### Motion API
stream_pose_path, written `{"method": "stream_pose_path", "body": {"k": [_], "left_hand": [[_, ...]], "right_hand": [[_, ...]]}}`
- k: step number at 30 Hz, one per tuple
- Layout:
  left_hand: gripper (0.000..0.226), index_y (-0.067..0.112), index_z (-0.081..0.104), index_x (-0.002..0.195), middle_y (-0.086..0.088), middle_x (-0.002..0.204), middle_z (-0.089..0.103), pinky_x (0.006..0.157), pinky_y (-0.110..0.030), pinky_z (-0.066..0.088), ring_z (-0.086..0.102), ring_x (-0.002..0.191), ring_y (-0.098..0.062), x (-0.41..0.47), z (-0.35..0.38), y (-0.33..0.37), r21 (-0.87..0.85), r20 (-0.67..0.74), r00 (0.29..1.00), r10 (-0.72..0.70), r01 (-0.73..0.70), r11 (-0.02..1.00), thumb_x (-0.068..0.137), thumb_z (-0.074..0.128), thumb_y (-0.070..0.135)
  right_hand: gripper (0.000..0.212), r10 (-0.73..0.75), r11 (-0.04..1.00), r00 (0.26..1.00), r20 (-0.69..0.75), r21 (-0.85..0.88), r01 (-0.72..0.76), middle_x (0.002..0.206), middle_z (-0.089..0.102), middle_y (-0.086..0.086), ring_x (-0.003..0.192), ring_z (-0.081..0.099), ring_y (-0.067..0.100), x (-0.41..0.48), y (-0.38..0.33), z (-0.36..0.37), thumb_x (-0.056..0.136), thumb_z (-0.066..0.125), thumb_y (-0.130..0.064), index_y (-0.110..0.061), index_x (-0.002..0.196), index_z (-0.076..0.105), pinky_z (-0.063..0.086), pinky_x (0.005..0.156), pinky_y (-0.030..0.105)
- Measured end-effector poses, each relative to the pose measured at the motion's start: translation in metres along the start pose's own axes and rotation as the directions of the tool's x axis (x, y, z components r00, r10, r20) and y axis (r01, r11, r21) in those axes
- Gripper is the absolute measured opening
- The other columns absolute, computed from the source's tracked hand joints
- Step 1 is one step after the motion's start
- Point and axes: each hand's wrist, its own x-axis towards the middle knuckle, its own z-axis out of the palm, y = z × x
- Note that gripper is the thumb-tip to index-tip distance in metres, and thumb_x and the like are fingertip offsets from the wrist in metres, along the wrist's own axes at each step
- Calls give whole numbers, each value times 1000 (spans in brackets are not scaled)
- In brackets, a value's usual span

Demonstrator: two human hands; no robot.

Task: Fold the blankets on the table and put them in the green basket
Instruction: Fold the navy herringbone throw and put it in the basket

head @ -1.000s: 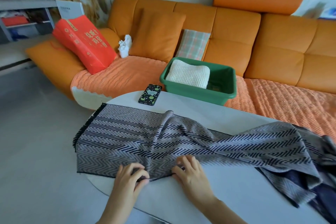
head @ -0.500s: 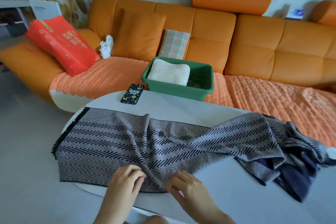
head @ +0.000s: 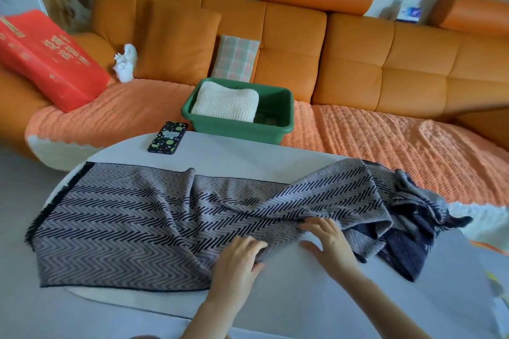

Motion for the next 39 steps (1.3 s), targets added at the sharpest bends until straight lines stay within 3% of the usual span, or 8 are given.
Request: {"method": "stream_pose_path", "body": {"k": [3, 9, 17, 22, 25, 29, 33, 39], "left_hand": [[23, 28, 59, 115, 12, 109, 59, 79, -21, 41, 53, 103, -8, 13, 1, -2, -78, -51, 996, -74, 70, 994, 94, 50, 33], [12, 19, 68, 97, 10, 87, 69, 63, -19, 42, 63, 78, -9, 24, -18, -16, -320, -166, 966, -198, 137, 938, 90, 58, 19], [18, 29, 59, 103, 15, 99, 58, 70, -22, 46, 56, 93, -5, 9, -8, -18, -117, -109, 991, -73, 60, 991, 85, 64, 29], [28, 32, 62, 96, 19, 87, 61, 60, -11, 33, 57, 84, -6, 3, -4, -19, -31, -50, 998, -26, 24, 999, 73, 77, 28], [17, 29, 65, 91, 16, 79, 61, 56, -12, 36, 58, 78, -5, 5, -5, -17, -57, -93, 995, -31, 26, 998, 77, 74, 30], [7, 29, 65, 84, 19, 80, 59, 60, -10, 39, 55, 79, 0, 1, -4, -5, -185, -110, 991, -78, 57, 981, 84, 65, 36], [13, 31, 64, 84, 20, 81, 61, 63, -13, 42, 55, 79, 2, -15, -4, 5, -246, -96, 995, -37, 13, 969, 84, 59, 43], [52, 25, 68, 93, 18, 94, 55, 74, -10, 36, 47, 94, 3, -30, -6, 11, -164, 159, 986, 43, -16, 986, 86, 31, 62]], "right_hand": [[10, 18, 1000, 997, -81, 9, -17, 92, 62, -5, 89, 51, 17, 6, -1, 8, 83, 64, -27, -18, 88, 66, 48, 75, 33], [24, -9, 998, 967, -255, 62, 25, 76, 67, -4, 65, 59, 10, 28, -35, -25, 91, 43, -21, -12, 84, 64, 42, 53, 18], [13, -40, 994, 997, 61, -97, 46, 83, 60, 2, 80, 61, 28, 46, -18, 1, 75, 70, -8, -14, 86, 67, 50, 62, 34], [31, -71, 997, 997, 41, 0, 71, 101, 59, -7, 93, 52, 12, 9, -12, -8, 86, 63, -36, -22, 113, 59, 46, 75, 24], [38, -77, 996, 994, 74, -38, 80, 102, 59, -8, 95, 52, 10, -7, -2, -15, 78, 73, -32, -24, 111, 58, 49, 71, 24], [12, -103, 993, 994, -33, -55, 101, 81, 62, -8, 75, 61, 15, -13, 4, -23, 85, 61, -26, -18, 90, 68, 49, 61, 22], [29, -183, 983, 979, -87, -3, 183, 84, 68, -6, 79, 63, 13, -28, 5, -45, 93, 48, -30, -14, 86, 72, 50, 70, 23], [40, -144, 990, 981, 131, 18, 142, 104, 65, -14, 97, 58, 4, -72, 19, -59, 99, 35, -44, -25, 91, 69, 50, 80, 23]]}}
